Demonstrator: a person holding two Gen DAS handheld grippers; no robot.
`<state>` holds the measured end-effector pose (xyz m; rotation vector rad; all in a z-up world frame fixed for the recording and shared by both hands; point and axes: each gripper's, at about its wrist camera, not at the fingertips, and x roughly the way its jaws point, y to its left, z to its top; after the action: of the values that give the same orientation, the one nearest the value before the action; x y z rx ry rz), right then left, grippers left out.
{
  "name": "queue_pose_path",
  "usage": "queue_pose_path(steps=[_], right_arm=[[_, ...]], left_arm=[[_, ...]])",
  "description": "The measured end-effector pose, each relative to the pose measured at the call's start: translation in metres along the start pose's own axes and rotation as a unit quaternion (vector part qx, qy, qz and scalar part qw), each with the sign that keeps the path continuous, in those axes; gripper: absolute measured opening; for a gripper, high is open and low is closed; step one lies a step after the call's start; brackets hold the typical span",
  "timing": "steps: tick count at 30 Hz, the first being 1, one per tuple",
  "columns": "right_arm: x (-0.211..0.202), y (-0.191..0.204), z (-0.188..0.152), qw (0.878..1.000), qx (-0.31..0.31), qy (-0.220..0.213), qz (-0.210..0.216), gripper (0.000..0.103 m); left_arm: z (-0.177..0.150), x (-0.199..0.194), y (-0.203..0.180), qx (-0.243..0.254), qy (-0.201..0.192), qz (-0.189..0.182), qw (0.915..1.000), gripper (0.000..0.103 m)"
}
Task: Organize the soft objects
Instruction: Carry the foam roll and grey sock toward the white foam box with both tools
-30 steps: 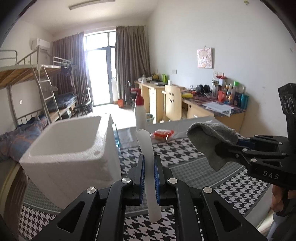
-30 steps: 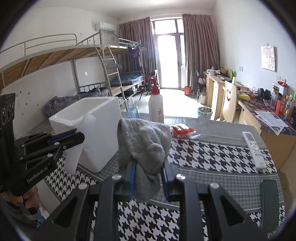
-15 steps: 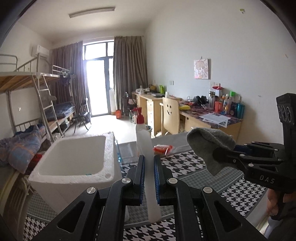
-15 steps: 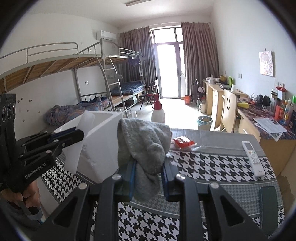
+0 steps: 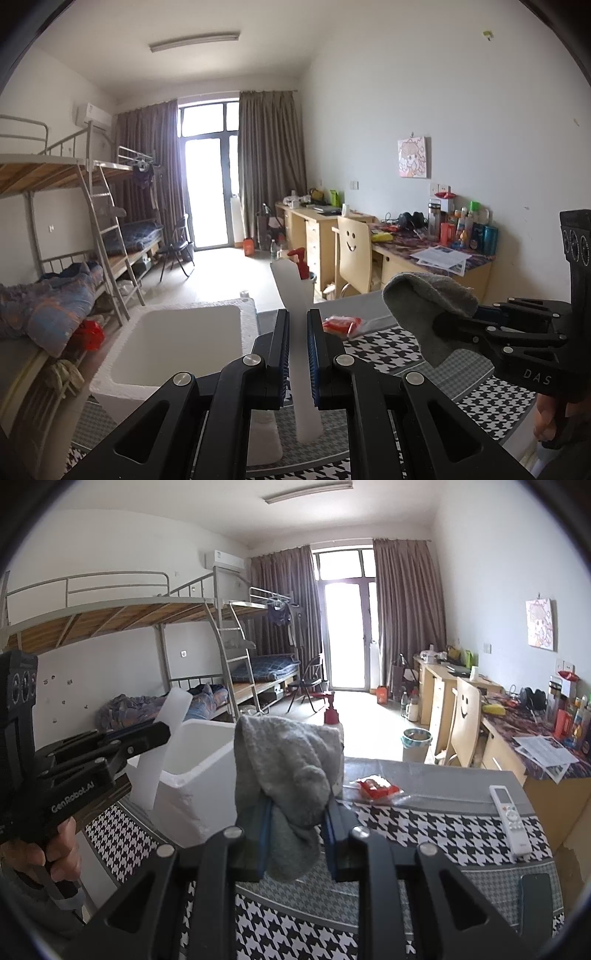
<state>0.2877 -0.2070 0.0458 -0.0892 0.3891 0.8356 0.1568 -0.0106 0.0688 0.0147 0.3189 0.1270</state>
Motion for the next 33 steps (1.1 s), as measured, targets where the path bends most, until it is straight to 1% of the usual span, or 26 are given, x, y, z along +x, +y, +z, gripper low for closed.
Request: queue_pose_path(steps=[14,17,27,33], right_arm=[[0.018,0.016,0.011,0.999,-0.016,-0.002,0.036,0.028],[0.021,0.021,0.014,0.999,-0.02,-0.003,0.047,0.028],[0.033,0.041,0.022,0.997,-0.032,0.005,0.075,0.028],[0.043,0.048,0.027,0.996,-0.034,0.008,0.077,0.028]], left_arm=[[0.003,-0.003,0.02,-0.012,-0.007,0.041,0.9991,0.01],[0.004,-0.006,0.026,-0.015,-0.009,0.057,0.9982,0.01],[0.006,-0.003,0.042,-0.022,0.001,0.085,0.9961,0.01],[0.007,0.005,0.056,-0.029,0.008,0.096,0.9949,0.01]])
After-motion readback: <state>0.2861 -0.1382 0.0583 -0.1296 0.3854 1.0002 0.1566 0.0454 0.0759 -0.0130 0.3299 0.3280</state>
